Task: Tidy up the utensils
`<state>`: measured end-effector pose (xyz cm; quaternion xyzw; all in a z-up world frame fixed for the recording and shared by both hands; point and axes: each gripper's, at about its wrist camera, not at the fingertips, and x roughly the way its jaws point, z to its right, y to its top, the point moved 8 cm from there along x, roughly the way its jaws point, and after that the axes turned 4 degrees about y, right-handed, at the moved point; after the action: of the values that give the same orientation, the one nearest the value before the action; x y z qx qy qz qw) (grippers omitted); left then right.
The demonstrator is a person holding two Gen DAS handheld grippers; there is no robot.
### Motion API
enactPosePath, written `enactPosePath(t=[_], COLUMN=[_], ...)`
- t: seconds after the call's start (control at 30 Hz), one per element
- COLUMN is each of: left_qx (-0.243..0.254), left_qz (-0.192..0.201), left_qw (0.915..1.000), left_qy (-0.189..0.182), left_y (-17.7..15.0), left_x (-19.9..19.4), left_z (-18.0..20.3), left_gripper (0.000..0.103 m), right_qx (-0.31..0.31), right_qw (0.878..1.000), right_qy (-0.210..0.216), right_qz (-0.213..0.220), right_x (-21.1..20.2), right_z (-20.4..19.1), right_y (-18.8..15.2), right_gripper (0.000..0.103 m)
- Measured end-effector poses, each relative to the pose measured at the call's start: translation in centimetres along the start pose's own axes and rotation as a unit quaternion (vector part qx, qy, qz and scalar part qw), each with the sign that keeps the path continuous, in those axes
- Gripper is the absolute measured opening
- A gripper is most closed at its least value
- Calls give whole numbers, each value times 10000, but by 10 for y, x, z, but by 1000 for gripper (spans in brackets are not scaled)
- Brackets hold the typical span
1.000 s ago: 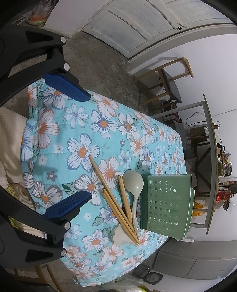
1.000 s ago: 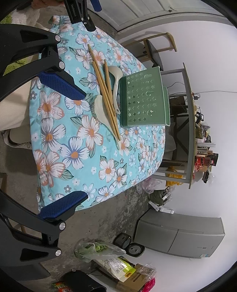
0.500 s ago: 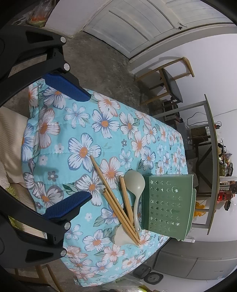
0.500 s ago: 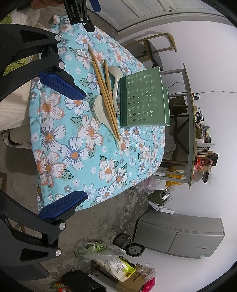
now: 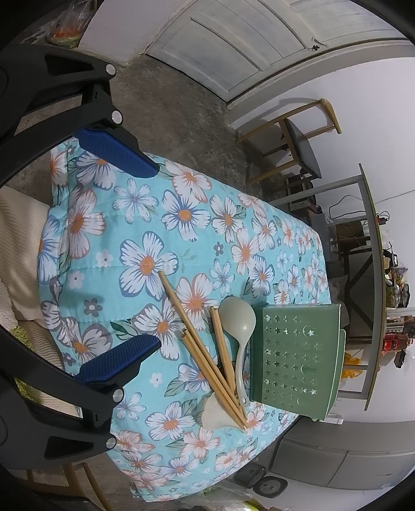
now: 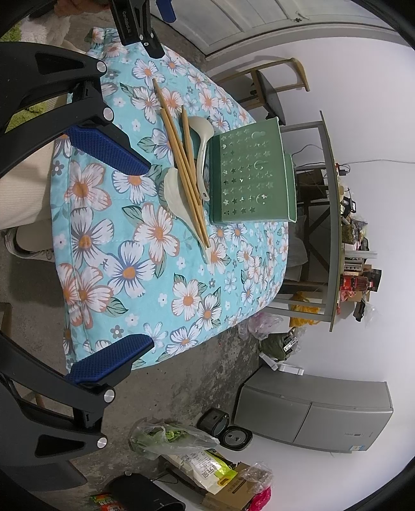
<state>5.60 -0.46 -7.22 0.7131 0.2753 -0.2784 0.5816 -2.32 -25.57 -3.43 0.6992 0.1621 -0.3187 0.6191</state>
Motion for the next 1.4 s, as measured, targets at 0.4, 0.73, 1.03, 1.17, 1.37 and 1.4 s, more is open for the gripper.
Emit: enactPosePath(t=[0.4,0.73,1.03,1.17,1.37,1.4], left_qx=[3,18,-17,-44,-85,-76], left_qz=[-15,-58,-192,-157,-200,-210], left_qw=[10000,10000,9998,9999,9997,9997], left_qy=[8,7,-11,-56,-119,-134], left_y=[-2,-9,-7,-1,12,15], left_x=[1,6,16,25,47,52], left_z=[1,3,0,-4,-11,-11], left_gripper=[95,95,95,95,95,95], right_qx=[2,-4,38,75,102,91], right_qw=[10000,10000,9999,9998,9993,9991], right_qy=[-1,5,31,114,364,411], right_qz=[-9,-14,-107,-146,-60,-38], right_x=[1,2,13,23,40,45], right_z=[-1,-1,-4,-6,-21,-25], right_y=[0,0,1,2,11,12], right_gripper=[97,97,97,97,97,97])
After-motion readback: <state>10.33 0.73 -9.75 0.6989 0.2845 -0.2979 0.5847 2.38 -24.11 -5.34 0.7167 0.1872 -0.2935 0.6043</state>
